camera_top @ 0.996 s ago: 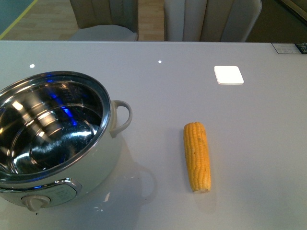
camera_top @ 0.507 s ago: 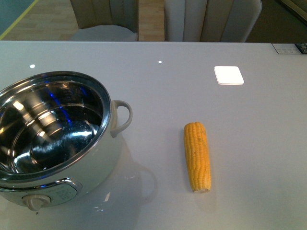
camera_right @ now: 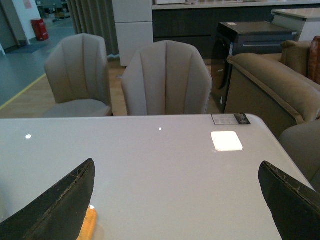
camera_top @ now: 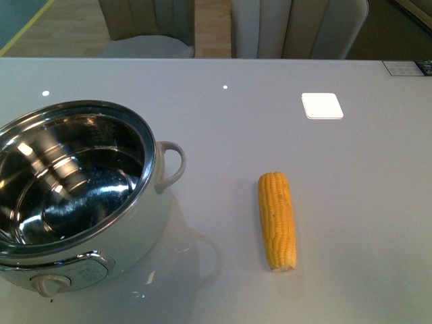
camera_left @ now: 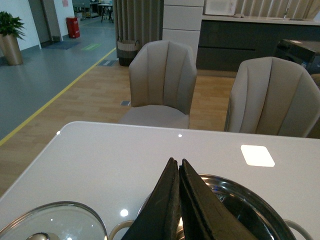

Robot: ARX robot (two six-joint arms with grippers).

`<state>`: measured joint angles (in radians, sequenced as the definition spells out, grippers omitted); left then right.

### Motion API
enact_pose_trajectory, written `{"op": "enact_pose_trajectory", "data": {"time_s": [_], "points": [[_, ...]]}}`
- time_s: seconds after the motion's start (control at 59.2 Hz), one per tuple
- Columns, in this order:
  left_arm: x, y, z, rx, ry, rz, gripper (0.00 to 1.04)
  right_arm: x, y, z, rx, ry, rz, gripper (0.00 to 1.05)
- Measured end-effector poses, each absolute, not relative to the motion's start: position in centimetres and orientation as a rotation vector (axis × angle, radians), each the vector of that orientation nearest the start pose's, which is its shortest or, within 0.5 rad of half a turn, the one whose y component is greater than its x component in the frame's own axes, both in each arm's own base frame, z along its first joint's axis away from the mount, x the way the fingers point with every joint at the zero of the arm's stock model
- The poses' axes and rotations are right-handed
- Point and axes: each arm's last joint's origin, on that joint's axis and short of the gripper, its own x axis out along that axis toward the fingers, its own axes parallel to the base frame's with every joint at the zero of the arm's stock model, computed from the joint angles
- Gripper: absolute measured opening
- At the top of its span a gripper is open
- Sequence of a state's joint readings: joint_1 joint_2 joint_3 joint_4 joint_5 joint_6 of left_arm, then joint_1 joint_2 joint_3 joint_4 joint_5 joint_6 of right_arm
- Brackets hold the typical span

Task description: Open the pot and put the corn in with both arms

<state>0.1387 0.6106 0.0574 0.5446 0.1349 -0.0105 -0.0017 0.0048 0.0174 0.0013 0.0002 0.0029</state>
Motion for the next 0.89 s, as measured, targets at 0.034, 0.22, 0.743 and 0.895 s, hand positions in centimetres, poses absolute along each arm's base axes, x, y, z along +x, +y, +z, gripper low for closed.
{"op": "enact_pose_trajectory", "data": {"time_s": [0.034,0.22,0.743,0.895], "points": [[13.8,1.4,17.6,-0.012,0.006,0.005,0.03,9.7,0.0,16.9,0.003,-0.014,-0.002,0.96],[13.1,0.3,16.8,-0.011,0.001,0.019,0.03,9.7,0.0,16.9,0.003,-0.014,-0.002,0.96],[11.5,0.0,17.1,-0.009,-0.011,0.003,0.03,9.7,0.0,16.9,0.003,-0.014,-0.002,0.96],[11.2,0.0,17.1,-0.009,-0.013,0.003,0.03,9.7,0.0,16.9,0.003,-0.014,-0.002,0.96]]}}
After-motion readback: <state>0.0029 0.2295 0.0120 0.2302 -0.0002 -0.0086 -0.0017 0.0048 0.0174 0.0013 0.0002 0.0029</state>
